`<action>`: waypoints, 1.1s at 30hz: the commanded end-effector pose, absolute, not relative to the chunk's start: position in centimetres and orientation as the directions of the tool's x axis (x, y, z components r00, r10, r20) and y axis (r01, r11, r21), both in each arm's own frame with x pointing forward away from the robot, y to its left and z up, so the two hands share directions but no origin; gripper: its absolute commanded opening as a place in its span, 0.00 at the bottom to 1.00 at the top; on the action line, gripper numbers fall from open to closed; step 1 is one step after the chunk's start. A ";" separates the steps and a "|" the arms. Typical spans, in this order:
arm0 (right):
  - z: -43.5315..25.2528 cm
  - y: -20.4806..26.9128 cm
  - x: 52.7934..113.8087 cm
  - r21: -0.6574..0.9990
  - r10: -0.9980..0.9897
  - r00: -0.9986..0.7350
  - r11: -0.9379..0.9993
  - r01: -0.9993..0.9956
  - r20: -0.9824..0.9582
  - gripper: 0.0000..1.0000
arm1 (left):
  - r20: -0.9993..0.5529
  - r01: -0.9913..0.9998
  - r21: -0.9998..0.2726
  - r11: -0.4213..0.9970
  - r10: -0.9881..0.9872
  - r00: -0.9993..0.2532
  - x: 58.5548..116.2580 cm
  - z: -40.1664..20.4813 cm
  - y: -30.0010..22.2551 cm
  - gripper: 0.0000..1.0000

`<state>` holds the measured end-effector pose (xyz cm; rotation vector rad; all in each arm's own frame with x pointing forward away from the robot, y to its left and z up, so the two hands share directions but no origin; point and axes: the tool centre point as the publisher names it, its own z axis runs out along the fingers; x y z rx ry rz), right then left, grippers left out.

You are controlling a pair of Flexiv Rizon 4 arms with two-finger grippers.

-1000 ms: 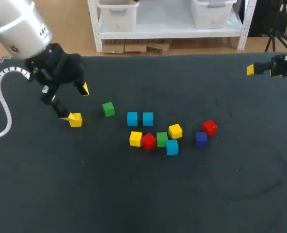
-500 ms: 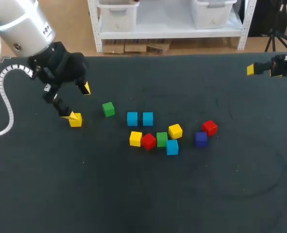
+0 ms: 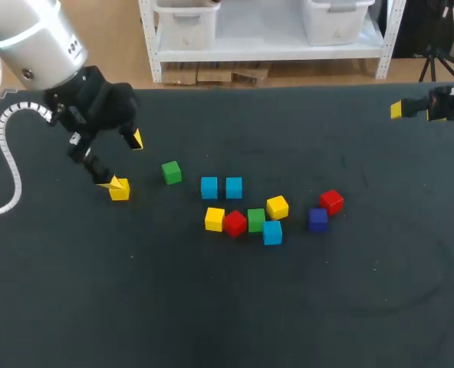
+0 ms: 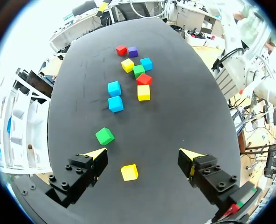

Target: Place the blue cubes, place green cubes on the blue cubes, place the yellow cubes on the green cubes, then place the red cubes on the yellow cubes, and place purple cube on the red cubes.

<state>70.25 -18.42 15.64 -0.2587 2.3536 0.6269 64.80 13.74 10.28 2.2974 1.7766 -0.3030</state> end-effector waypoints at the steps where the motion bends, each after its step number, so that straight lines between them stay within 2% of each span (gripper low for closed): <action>1: 16.7 -17.5 69.9 0.226 -0.199 -0.601 0.800 -0.556 -0.774 1.00 | -0.295 0.968 0.047 -0.246 0.923 0.249 64.9 10.3 13.8 1.00; 5: 17.6 -16.5 69.4 0.112 -0.366 -0.461 0.673 -0.731 -0.808 1.00 | -0.295 0.968 0.047 -0.246 0.923 0.249 64.9 10.3 13.8 1.00; 9: 17.8 -15.6 68.5 0.042 -0.512 -0.304 0.460 -0.887 -0.803 1.00 | -0.295 0.968 0.047 -0.246 0.923 0.249 64.9 10.3 13.8 1.00; 14: 17.7 -14.7 67.1 -0.020 -0.646 -0.104 0.181 -0.983 -0.756 1.00 | -0.295 0.968 0.047 -0.246 0.923 0.249 64.9 10.3 13.8 1.00; 23: 17.4 -13.8 64.0 -0.013 -0.711 0.273 -0.347 -0.938 -0.648 1.00 | -0.295 0.968 0.047 -0.246 0.923 0.249 64.9 10.3 13.8 1.00; 27: 17.1 -14.0 63.2 0.044 -0.692 0.337 -0.469 -0.882 -0.639 1.00 | -0.295 0.968 0.047 -0.246 0.923 0.249 64.9 10.3 13.8 1.00; 33: 17.0 -14.1 62.9 0.064 -0.688 0.338 -0.487 -0.871 -0.642 1.00 | -0.295 0.968 0.047 -0.246 0.923 0.249 64.9 10.3 13.8 1.00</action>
